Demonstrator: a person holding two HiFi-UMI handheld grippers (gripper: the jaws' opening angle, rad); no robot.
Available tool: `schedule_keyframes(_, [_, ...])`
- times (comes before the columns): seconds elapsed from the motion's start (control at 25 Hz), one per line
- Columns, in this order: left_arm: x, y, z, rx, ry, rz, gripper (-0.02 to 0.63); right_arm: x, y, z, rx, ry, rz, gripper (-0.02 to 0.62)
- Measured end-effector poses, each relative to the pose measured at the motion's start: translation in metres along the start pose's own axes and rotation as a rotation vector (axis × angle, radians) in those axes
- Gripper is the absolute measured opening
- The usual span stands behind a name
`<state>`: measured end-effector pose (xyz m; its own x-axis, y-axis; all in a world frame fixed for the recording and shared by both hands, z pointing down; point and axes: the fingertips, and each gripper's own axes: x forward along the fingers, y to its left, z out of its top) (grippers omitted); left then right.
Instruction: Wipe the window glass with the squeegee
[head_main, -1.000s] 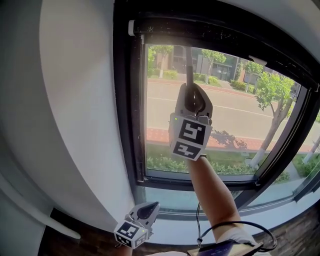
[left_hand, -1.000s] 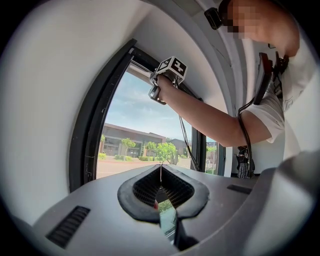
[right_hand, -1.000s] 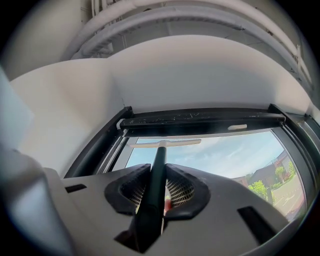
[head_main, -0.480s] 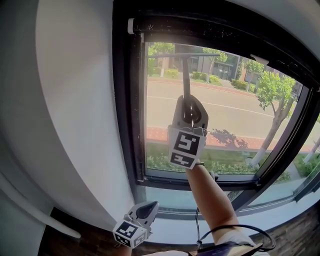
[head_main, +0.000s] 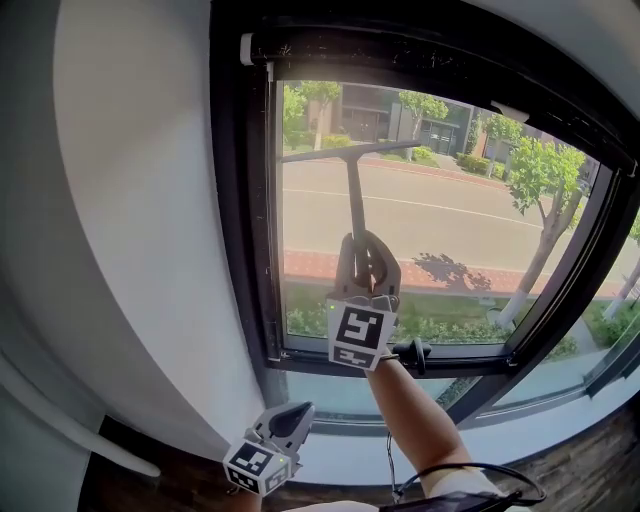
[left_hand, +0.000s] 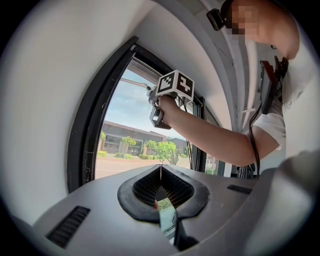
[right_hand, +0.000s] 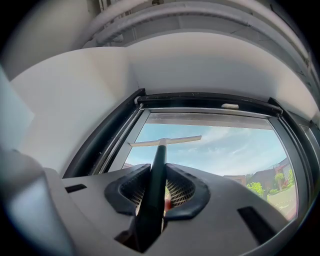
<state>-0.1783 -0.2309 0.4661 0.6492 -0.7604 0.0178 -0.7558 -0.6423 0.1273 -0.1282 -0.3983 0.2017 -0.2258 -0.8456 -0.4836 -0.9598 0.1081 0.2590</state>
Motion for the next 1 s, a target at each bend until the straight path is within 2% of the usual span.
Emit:
schedule_keyframes(0.56, [-0.005,0.0,-0.005,-0.002,0.012,0.019,0.018,-0.039,0.012,-0.051,0.001,0.081,0.027,0.098])
schedule_keyframes(1.0, [-0.013,0.003,-0.017,-0.012,0.042,0.044,0.018,-0.07,0.024,-0.093,0.057,0.159,0.036,0.098])
